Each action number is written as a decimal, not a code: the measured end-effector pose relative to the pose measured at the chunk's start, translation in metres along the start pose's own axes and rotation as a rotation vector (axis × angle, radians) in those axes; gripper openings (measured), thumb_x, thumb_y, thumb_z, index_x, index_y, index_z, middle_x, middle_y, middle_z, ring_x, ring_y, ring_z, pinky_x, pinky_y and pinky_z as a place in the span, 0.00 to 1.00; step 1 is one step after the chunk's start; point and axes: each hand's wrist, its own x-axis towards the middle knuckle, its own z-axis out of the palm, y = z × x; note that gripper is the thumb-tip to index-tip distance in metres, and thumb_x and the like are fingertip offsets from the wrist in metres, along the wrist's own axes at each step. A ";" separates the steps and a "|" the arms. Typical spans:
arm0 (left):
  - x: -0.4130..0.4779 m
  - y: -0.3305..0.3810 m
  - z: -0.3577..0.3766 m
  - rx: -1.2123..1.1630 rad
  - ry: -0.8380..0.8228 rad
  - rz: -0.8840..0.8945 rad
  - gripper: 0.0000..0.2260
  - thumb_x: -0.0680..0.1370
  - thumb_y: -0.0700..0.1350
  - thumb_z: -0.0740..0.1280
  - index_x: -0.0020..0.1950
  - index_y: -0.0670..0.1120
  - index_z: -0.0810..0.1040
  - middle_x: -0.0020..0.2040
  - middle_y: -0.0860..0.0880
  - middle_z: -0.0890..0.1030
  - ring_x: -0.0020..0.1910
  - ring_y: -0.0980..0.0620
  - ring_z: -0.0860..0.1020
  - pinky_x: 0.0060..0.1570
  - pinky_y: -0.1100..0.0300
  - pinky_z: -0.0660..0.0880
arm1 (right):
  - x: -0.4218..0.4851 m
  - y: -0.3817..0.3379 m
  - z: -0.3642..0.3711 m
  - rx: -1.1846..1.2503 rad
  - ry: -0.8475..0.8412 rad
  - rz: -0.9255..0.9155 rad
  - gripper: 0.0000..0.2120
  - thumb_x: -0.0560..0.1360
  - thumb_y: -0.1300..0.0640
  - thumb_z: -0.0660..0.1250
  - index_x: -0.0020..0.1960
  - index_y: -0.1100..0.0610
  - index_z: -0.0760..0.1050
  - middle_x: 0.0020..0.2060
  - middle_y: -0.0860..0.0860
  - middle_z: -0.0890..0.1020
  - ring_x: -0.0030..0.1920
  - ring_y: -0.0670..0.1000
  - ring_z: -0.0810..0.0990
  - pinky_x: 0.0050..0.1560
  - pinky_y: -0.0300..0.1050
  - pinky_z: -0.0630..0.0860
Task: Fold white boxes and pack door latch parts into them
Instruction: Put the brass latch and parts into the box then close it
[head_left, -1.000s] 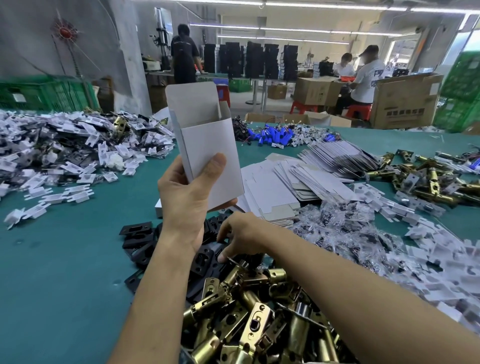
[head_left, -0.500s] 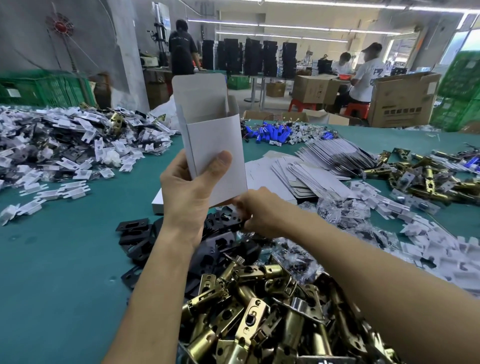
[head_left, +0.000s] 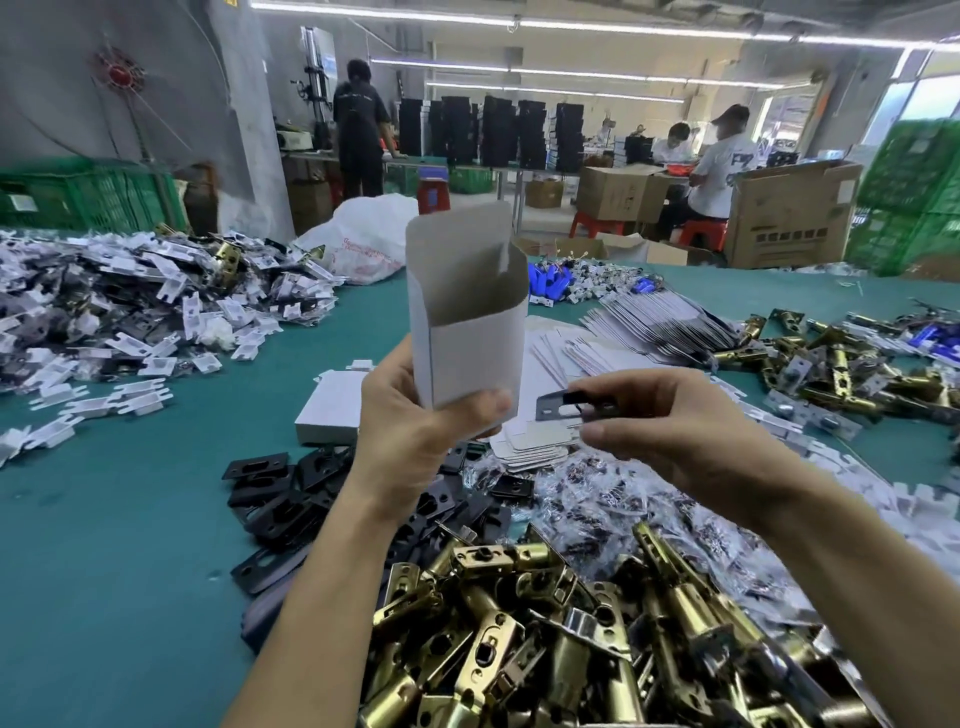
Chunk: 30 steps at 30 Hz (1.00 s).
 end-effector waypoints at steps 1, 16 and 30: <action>-0.001 -0.001 0.001 0.004 -0.004 0.006 0.18 0.63 0.44 0.80 0.51 0.53 0.85 0.47 0.47 0.85 0.46 0.49 0.83 0.41 0.52 0.83 | -0.003 0.000 0.000 -0.109 0.031 -0.052 0.17 0.61 0.59 0.79 0.50 0.58 0.85 0.40 0.55 0.86 0.37 0.46 0.81 0.37 0.35 0.76; -0.002 0.001 0.010 0.102 0.069 0.133 0.14 0.65 0.41 0.80 0.45 0.57 0.86 0.42 0.53 0.85 0.41 0.54 0.82 0.37 0.61 0.80 | -0.008 0.004 -0.013 -0.361 0.209 -0.207 0.12 0.71 0.47 0.70 0.40 0.55 0.83 0.27 0.51 0.81 0.25 0.41 0.71 0.27 0.33 0.66; 0.000 0.003 0.012 0.071 0.114 0.150 0.15 0.67 0.39 0.78 0.45 0.58 0.86 0.44 0.53 0.86 0.45 0.55 0.83 0.42 0.63 0.80 | 0.012 0.031 -0.006 -0.681 -0.066 0.049 0.18 0.80 0.66 0.63 0.63 0.49 0.77 0.56 0.47 0.83 0.55 0.42 0.81 0.59 0.38 0.77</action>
